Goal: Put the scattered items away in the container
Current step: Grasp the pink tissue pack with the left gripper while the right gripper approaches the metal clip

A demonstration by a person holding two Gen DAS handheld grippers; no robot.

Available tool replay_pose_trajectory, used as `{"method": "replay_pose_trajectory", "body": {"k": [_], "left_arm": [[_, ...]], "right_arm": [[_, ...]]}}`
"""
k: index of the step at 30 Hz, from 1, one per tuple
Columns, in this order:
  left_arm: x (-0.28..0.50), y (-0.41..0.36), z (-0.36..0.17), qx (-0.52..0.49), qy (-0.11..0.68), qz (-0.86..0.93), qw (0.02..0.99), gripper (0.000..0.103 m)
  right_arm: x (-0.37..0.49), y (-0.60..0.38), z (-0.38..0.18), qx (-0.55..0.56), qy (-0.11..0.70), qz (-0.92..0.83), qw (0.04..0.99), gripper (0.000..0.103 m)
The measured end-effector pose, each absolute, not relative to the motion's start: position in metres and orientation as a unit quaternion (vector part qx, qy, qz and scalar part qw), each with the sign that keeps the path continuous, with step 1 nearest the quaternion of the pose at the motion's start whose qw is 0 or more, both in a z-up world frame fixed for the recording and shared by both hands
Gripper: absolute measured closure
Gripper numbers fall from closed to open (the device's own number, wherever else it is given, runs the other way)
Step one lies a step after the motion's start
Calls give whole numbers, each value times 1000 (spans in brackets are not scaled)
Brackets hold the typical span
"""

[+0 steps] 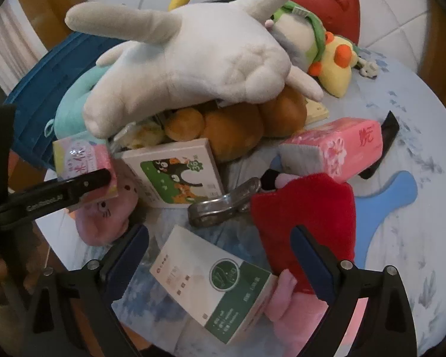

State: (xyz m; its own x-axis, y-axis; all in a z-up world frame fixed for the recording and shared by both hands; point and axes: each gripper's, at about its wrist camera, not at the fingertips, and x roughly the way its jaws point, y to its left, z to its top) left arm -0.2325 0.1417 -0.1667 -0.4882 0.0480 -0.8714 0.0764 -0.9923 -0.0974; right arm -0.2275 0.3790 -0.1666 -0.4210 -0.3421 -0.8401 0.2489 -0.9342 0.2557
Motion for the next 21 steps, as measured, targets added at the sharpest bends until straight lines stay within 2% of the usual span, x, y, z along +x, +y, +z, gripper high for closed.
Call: {"method": "replay_pose_trajectory", "body": {"k": [2,4,9,14,21], "left_arm": [[-225,137,-159,497,54,-866,15,45],[-218,131,-149,484,41,-874,27,45],[-206,107,-130,461,25,-886,45,45],[-204,96,-132,461,17,-886,45,45],[-204,80,-143,471,8,-881,30,45]], "right_arm": [[-228,380,-168,508,-53,-841,180,20],[-228,378,-171,509,-57,-839,183,26],[-231,365,-178,513,-66,-836,185,30],[-236,357,-188,524,-68,-832,172,49],[-248,352,-207,538,-111,-824,136,50]]}}
